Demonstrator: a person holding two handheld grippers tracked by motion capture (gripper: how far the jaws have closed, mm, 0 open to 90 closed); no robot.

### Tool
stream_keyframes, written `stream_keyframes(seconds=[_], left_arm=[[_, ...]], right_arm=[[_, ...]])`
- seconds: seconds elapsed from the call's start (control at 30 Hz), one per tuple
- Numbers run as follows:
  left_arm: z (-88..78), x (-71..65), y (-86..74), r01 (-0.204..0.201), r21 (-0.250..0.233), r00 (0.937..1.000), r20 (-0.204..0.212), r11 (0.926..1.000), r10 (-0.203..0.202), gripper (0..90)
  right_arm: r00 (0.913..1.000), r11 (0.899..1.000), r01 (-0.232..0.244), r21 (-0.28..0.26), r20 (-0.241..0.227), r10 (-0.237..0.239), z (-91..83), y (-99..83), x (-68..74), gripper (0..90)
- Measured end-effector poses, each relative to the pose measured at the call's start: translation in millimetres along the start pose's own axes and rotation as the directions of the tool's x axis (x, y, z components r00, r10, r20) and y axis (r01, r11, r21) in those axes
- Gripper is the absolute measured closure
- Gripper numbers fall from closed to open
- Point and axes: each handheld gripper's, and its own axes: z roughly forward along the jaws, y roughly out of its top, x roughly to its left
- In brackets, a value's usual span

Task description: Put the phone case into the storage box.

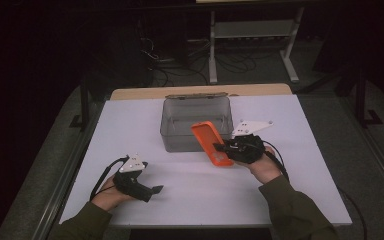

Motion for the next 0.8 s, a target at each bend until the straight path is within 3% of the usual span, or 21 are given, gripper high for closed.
stream_keyframes(seconds=[0.8], left_arm=[[1.3,-0.6,-1.0,0.008,0.013,1.0000,0.001,0.9999,-0.008,0.0]], right_arm=[[0.9999,1.000,-0.009,-0.021,0.014,0.009,-13.9,24.1,-14.0,79.0]])
